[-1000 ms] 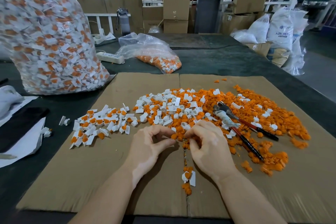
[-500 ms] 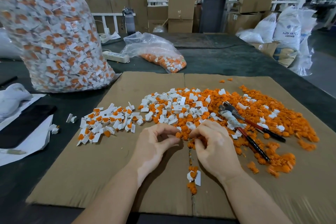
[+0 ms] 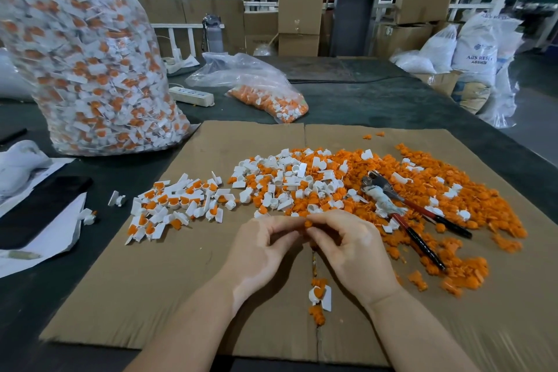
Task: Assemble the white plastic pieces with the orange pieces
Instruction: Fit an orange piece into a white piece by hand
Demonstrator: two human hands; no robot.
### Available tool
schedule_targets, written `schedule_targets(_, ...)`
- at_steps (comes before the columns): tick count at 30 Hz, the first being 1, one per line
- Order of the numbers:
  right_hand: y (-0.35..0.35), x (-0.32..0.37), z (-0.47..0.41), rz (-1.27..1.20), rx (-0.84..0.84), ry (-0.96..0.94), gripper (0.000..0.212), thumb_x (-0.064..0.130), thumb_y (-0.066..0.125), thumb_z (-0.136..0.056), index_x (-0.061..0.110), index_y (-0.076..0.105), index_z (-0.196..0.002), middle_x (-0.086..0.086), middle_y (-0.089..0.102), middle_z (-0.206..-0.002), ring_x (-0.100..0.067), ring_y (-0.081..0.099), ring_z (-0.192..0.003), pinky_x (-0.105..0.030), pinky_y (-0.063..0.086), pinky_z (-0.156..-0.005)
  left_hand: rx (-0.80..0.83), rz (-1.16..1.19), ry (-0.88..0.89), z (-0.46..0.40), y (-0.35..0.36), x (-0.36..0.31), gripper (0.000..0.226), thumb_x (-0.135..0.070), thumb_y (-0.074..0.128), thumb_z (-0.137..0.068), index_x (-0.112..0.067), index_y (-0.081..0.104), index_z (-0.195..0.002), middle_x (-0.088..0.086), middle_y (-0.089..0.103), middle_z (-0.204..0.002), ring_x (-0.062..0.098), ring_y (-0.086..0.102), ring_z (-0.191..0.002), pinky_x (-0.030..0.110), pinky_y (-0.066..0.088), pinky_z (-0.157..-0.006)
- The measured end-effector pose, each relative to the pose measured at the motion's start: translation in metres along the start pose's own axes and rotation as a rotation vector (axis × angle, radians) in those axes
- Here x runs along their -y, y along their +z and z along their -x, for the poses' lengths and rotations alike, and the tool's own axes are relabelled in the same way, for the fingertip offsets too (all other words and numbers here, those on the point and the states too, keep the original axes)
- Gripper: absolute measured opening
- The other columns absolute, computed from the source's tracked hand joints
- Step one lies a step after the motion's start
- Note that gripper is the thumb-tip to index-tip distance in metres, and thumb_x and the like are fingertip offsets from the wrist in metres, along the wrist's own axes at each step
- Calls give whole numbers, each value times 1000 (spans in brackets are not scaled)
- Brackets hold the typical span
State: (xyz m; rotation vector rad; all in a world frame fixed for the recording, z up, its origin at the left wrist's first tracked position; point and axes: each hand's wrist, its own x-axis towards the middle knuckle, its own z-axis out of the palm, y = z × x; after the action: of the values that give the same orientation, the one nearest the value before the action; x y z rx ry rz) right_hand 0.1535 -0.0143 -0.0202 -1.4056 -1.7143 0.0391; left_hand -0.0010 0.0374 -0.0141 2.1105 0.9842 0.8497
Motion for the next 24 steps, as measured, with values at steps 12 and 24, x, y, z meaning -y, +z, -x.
schedule_targets(12, 0, -5, -1, 62, -131, 20, 16, 5, 67, -83, 8, 69, -99, 0, 67, -90, -13, 62, -88, -28, 53, -80, -255, -125, -266, -26, -24, 24, 17, -19, 64, -87, -21, 69, -104, -5, 60, -99, 3, 54, -85, 9, 34, -69)
schedule_targets(24, 2, -6, -2, 132, -155, 34, 12, 4, 67, -83, 5, 71, -94, -3, 66, -82, -16, 61, -80, -19, 46, -77, -310, -519, -228, -40, -24, 27, 20, -28, 62, -89, -22, 71, -106, -5, 49, -95, 19, 46, -104, 29, 38, -89)
